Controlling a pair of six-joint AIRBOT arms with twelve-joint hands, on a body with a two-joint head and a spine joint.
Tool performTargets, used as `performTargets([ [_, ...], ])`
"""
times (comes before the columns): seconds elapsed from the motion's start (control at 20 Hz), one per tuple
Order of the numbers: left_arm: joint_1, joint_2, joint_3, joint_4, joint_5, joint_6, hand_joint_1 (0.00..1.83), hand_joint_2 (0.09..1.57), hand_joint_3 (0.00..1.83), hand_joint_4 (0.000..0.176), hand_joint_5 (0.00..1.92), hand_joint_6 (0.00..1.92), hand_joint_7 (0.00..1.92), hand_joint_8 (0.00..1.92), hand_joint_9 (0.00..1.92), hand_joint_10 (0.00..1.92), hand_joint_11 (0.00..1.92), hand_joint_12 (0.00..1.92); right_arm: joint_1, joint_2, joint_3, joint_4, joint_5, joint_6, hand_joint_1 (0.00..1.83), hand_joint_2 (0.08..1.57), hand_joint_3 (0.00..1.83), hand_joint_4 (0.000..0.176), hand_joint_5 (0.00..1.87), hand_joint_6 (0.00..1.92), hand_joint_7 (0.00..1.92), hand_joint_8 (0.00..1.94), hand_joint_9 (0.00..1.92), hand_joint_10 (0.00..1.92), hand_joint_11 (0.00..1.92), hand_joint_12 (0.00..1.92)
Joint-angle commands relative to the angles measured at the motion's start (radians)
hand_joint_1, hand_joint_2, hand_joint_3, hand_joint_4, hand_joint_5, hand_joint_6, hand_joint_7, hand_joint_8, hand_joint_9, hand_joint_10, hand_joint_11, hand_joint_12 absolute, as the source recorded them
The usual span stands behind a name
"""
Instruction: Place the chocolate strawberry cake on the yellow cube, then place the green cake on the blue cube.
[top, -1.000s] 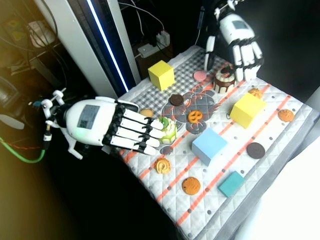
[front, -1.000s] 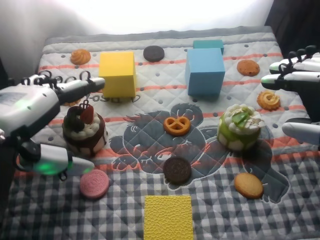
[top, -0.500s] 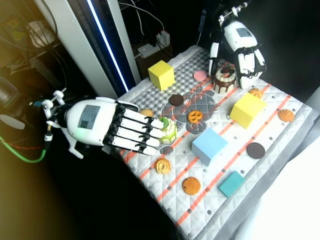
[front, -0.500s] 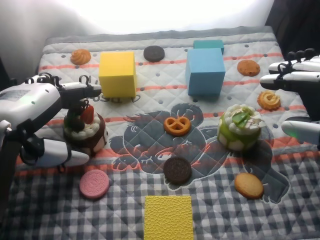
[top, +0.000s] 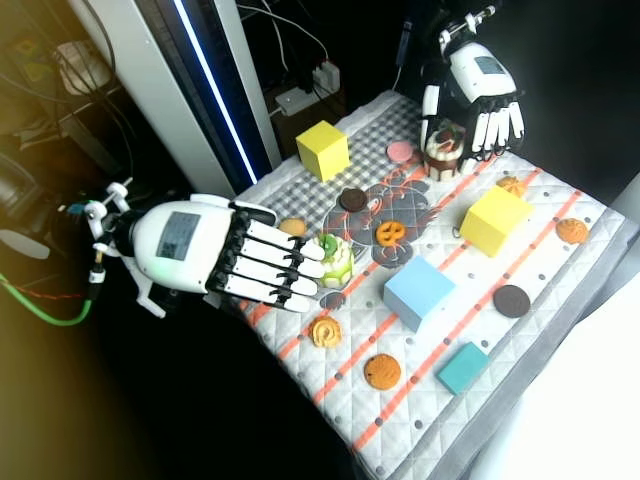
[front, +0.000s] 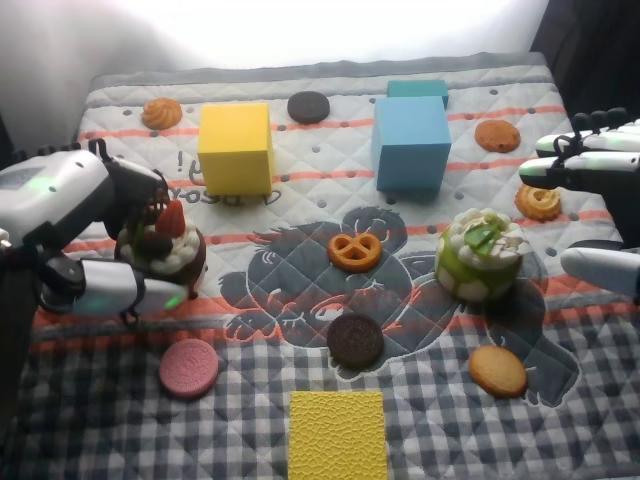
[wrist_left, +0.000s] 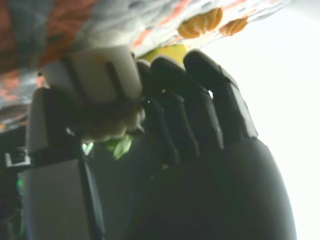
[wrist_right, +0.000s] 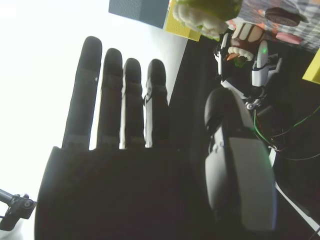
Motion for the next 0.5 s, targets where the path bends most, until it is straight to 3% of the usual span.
performTargets([
  [0.0,-0.007,0.011,0.004,0.039,-0.131,-0.027,1.05,1.16,0.0,0.001,0.89,1.17,0.82,1.34,0.67,1.48,0.35,1.71,0.005,0.003,0.004,0.017,0.12,0.007,0.28,1.27,0.0,0.0,0.52,0.0,0.41,0.0,0.47,0.0,0.52,0.1],
  [0.05,-0.009,0.017,0.005,0.051,-0.143,-0.062,1.05,1.16,0.0,0.001,0.89,1.17,0.82,1.34,0.67,1.48,0.35,1.71,0.005,0.003,0.005,0.017,0.12,0.007,0.28,1.27,0.0,0.0,0.52,0.0,0.41,0.0,0.47,0.0,0.52,0.1],
  [0.1,-0.013,0.023,0.009,0.069,-0.154,-0.114,1.1,1.14,0.0,0.0,0.93,1.11,0.88,1.35,0.78,1.48,0.51,1.76,0.005,0.003,0.006,0.017,0.12,0.007,0.29,1.27,0.0,0.004,0.52,0.0,0.41,0.0,0.48,0.0,0.53,0.1],
  [0.15,-0.019,0.026,0.016,0.084,-0.155,-0.153,1.09,1.13,0.0,0.0,0.94,1.09,0.89,1.37,0.77,1.52,0.56,1.8,0.005,0.003,0.006,0.017,0.12,0.007,0.3,1.27,0.0,0.011,0.51,0.0,0.41,0.0,0.47,0.0,0.52,0.09],
  [0.25,-0.062,0.022,0.045,0.12,-0.128,-0.216,1.12,1.12,0.0,0.0,0.95,1.07,0.87,1.41,0.77,1.59,0.62,1.85,0.005,0.001,0.006,0.018,0.12,0.007,0.29,1.28,0.0,0.009,0.51,0.0,0.41,0.0,0.48,0.0,0.53,0.09],
  [0.3,-0.094,0.013,0.06,0.133,-0.107,-0.219,1.14,1.12,0.0,0.0,0.96,1.05,0.85,1.39,0.77,1.57,0.61,1.83,0.005,-0.002,0.008,0.018,0.12,0.007,0.27,1.27,0.0,0.016,0.51,0.0,0.41,0.0,0.48,0.0,0.53,0.09],
  [0.35,-0.123,0.002,0.076,0.141,-0.088,-0.219,1.15,1.11,0.0,0.0,0.97,1.05,0.86,1.43,0.87,1.63,0.82,1.91,0.005,-0.004,0.009,0.018,0.12,0.007,0.28,1.28,0.0,0.001,0.51,0.0,0.42,0.0,0.48,0.0,0.54,0.09],
  [0.45,-0.176,-0.022,0.111,0.149,-0.056,-0.219,1.15,1.11,0.0,0.0,0.97,1.05,0.91,1.35,0.94,1.53,0.82,1.83,0.005,-0.007,0.012,0.018,0.12,0.007,0.27,1.27,0.0,0.002,0.52,0.0,0.42,0.0,0.49,0.01,0.55,0.09],
])
